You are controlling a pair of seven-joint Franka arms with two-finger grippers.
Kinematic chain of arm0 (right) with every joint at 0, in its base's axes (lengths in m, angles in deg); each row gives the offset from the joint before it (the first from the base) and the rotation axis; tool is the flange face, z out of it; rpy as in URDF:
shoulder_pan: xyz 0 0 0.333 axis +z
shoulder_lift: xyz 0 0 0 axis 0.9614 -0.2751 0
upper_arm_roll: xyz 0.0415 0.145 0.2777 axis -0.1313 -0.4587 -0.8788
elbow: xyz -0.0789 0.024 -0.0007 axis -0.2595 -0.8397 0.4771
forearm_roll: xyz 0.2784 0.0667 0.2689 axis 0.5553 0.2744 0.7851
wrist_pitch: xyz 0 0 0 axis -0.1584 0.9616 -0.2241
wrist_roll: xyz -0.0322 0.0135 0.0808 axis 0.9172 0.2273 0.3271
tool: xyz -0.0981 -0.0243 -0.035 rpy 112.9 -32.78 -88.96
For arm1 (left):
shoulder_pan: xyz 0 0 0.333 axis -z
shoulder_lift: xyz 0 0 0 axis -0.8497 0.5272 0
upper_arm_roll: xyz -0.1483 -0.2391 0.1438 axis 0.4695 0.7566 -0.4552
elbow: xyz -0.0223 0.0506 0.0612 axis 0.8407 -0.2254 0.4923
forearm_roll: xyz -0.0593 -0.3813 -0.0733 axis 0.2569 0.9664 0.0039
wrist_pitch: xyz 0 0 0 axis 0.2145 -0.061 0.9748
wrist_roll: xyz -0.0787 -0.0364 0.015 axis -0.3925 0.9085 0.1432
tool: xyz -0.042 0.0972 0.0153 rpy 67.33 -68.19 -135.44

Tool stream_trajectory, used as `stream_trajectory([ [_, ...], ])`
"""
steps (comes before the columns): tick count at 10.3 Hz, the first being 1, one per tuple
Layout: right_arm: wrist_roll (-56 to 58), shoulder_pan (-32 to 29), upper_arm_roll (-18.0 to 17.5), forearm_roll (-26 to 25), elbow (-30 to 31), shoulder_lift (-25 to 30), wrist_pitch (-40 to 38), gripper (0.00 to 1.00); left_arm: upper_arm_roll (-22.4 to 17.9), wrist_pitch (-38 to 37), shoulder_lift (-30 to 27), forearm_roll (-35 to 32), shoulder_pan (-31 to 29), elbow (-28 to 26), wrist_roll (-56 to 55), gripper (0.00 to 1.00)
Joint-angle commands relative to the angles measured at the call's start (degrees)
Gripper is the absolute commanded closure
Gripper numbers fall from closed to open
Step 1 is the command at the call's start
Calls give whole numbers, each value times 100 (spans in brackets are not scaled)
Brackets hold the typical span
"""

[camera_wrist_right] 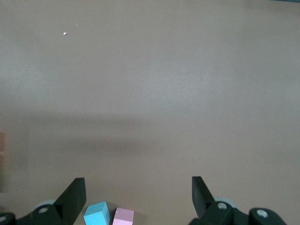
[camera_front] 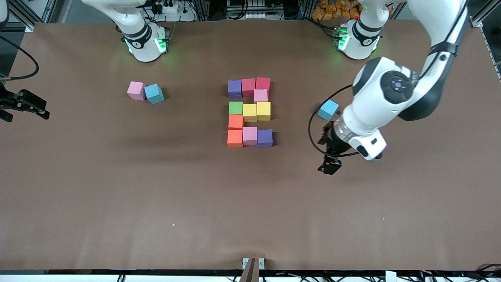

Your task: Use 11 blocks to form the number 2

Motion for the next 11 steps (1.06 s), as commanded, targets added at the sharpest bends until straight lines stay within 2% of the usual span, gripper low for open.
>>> stream_trajectory([
  [1, 5, -46, -34, 64, -136, -60, -43, 0, 43, -905, -81, -24, -159, 485, 952, 0],
  [3, 5, -90, -34, 63, -144, -60, -35, 0, 86, -1690, -90, -24, -413, 865, 2346, 0],
  [5, 5, -99, -25, 63, -144, -60, -43, 0, 52, -1912, -440, -15, -624, 936, 3666, 0],
  [7, 5, -73, -25, 63, -144, -69, -43, 0, 78, -2018, -450, -23, -791, 945, 3944, 0],
  [11, 14, -108, -8, 72, -153, -60, -43, 0, 52, -2044, -625, -41, -932, 972, 5444, 0],
])
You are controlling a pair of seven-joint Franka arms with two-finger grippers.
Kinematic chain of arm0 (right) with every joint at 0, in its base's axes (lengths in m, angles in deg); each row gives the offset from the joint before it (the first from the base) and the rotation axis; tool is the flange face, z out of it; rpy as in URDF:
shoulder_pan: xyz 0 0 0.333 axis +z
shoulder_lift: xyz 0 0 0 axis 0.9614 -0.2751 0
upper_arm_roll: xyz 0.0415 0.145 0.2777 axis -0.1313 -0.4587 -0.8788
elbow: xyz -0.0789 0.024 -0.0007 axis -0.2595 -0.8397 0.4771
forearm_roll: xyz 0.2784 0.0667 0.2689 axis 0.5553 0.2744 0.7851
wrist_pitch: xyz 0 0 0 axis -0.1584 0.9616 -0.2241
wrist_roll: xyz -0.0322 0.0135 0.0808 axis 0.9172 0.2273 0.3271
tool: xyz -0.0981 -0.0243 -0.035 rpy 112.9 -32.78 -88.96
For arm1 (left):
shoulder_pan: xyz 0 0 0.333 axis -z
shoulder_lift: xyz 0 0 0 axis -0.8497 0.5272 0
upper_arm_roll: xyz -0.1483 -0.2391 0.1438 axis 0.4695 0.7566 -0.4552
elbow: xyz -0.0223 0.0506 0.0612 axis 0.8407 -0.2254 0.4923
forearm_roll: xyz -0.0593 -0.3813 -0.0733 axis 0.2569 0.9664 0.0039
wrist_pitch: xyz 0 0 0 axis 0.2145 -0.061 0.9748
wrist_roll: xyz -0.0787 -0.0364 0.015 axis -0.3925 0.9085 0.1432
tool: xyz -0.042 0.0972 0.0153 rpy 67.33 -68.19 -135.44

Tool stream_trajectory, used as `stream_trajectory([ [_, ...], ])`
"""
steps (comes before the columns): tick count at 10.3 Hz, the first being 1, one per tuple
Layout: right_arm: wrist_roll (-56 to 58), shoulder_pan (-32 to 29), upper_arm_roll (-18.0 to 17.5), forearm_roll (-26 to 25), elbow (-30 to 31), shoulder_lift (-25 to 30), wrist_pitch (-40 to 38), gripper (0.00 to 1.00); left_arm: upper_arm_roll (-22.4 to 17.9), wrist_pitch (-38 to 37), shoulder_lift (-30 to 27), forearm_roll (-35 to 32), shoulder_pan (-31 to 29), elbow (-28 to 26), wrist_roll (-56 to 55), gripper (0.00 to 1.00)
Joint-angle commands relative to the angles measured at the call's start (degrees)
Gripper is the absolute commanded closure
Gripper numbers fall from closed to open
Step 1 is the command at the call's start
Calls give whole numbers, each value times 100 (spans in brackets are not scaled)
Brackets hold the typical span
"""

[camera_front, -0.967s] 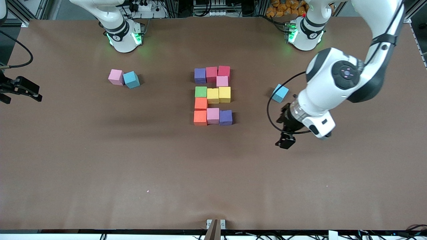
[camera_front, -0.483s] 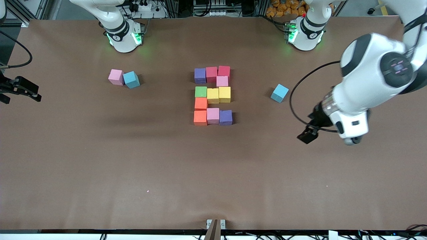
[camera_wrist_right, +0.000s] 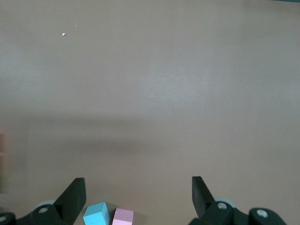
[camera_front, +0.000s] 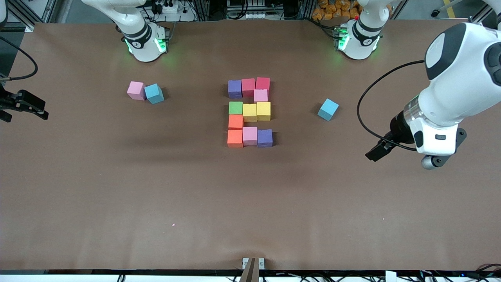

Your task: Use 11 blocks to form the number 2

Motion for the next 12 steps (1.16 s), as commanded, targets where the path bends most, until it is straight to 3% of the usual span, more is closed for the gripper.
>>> stream_trajectory([
  [1, 5, -75, -39, 64, -141, -60, -49, 0, 30, -221, -301, -76, -138, -39, 661, 0],
  [4, 5, -48, -39, 55, -132, -60, -40, 0, 30, -590, -346, -77, -514, -39, 2440, 0],
  [5, 5, -39, -39, 63, -132, -60, -40, 0, -240, -757, -685, -50, -368, -39, 3082, 0],
  [7, 5, -39, -48, 20, -132, -103, -49, 0, -1466, -924, -1012, 11, 517, -100, 3981, 0],
  [9, 23, -39, -48, -7, -132, -112, -40, 0, -2287, -1162, -1303, 20, 1204, -188, 4448, 0],
  [12, 58, -22, -48, 2, -115, -252, 30, 0, -2474, -1154, -1550, 248, 1207, -408, 4811, 0],
])
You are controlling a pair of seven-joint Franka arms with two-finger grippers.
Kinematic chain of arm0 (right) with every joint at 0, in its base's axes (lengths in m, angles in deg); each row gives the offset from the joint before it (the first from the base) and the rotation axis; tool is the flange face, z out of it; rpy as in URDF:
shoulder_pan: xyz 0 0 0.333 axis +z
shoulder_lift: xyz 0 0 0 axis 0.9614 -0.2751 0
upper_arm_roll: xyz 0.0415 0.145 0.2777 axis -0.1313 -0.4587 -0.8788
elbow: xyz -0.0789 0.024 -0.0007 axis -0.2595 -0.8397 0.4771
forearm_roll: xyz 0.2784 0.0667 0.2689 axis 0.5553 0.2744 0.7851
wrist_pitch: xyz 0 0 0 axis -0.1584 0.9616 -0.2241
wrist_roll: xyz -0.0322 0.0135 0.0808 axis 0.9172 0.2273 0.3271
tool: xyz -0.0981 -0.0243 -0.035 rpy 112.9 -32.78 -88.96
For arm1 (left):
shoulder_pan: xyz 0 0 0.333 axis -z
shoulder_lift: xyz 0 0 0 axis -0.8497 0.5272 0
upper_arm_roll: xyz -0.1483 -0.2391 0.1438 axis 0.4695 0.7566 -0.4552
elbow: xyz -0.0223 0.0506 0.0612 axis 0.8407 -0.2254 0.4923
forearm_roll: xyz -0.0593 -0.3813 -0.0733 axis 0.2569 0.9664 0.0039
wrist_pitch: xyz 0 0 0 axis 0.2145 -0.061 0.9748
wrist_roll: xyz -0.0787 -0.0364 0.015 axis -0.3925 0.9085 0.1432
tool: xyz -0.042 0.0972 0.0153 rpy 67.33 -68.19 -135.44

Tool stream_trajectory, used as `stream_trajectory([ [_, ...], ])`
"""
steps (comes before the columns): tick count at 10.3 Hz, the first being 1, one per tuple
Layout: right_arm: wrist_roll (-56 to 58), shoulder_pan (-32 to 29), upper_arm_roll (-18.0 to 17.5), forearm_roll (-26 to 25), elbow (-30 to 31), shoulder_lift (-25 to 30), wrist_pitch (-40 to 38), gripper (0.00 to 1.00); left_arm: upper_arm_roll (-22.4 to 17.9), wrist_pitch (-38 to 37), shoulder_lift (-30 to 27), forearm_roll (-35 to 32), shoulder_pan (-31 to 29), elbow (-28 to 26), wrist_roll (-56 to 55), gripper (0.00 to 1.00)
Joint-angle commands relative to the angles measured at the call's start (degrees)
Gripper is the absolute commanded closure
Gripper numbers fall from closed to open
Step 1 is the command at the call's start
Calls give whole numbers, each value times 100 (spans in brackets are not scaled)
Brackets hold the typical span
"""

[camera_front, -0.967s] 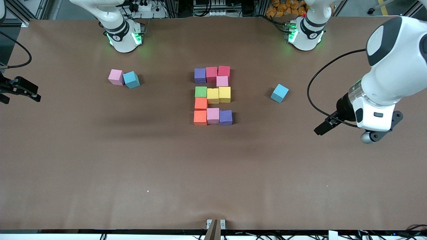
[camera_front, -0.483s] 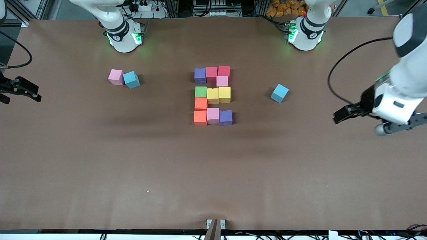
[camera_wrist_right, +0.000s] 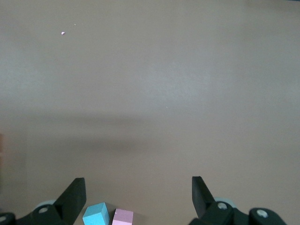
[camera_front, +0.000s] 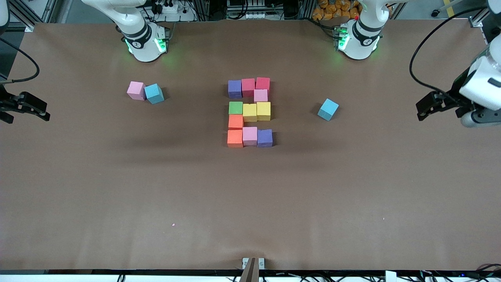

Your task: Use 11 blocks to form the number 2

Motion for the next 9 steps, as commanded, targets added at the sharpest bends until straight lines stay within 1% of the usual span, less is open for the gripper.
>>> stream_trajectory([
  [1, -2, -5, -68, 67, -129, -198, 11, 0, -281, 12, -240, 162, 90, -234, 260, 0],
  [3, -12, 118, -78, 76, -129, -215, 38, 0, -370, -155, -354, 162, 100, -269, 261, 0],
  [9, -12, 66, -69, 76, -121, -216, 38, 0, -344, -147, -240, 170, 82, -190, 252, 0],
])
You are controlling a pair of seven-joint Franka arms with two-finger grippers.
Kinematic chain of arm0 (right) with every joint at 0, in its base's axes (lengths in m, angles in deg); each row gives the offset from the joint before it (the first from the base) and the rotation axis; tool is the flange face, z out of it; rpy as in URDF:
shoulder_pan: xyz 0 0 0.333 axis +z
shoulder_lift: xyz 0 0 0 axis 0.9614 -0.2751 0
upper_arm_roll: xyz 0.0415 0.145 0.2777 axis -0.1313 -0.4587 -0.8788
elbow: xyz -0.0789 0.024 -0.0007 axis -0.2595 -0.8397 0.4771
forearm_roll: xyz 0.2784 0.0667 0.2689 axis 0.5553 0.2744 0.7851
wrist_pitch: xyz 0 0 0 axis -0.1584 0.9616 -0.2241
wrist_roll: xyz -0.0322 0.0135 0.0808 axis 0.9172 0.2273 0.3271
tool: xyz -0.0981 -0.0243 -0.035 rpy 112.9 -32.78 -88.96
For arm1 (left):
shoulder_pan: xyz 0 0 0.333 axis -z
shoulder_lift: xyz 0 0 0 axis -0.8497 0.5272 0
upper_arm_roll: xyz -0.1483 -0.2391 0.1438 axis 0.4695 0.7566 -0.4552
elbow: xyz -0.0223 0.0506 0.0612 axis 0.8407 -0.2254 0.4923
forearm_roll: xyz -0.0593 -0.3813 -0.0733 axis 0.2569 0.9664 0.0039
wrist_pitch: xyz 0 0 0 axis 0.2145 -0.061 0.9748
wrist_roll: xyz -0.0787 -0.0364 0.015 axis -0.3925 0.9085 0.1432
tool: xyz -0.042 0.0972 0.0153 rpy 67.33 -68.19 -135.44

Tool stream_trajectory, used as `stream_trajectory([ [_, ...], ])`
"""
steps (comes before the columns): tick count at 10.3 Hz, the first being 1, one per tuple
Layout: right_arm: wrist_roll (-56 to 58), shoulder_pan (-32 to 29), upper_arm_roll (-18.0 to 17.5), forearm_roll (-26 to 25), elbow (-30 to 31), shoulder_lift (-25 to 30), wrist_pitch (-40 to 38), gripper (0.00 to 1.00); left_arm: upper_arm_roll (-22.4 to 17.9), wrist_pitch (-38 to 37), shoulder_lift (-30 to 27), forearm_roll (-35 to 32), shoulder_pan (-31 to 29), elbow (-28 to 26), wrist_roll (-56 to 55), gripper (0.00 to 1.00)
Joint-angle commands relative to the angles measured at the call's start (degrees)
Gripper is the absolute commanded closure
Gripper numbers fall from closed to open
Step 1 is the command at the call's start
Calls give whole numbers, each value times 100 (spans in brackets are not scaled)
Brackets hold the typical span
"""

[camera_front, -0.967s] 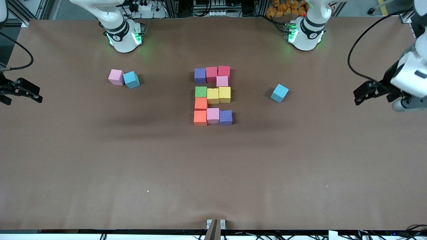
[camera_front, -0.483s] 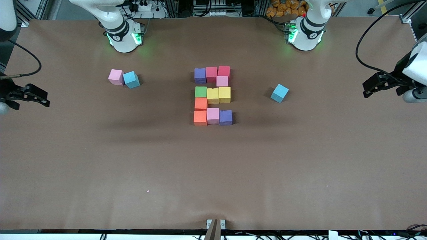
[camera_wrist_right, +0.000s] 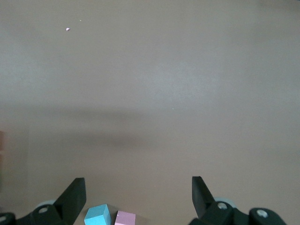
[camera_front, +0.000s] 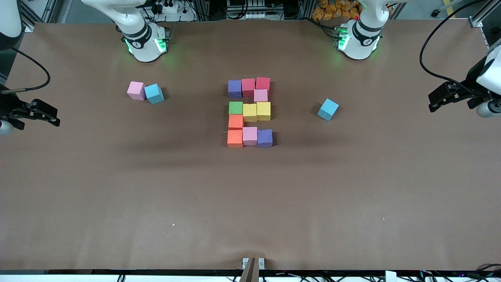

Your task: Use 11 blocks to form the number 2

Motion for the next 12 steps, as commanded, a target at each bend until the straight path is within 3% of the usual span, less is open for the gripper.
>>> stream_trajectory([
  [1, -6, -39, -5, 65, -117, -47, -38, 0, -45, -22, 18, 190, 63, -38, 125, 0],
  [12, 3, -13, 4, 39, -126, -47, 15, 0, -35, -383, -350, 507, -86, -187, 55, 0],
])
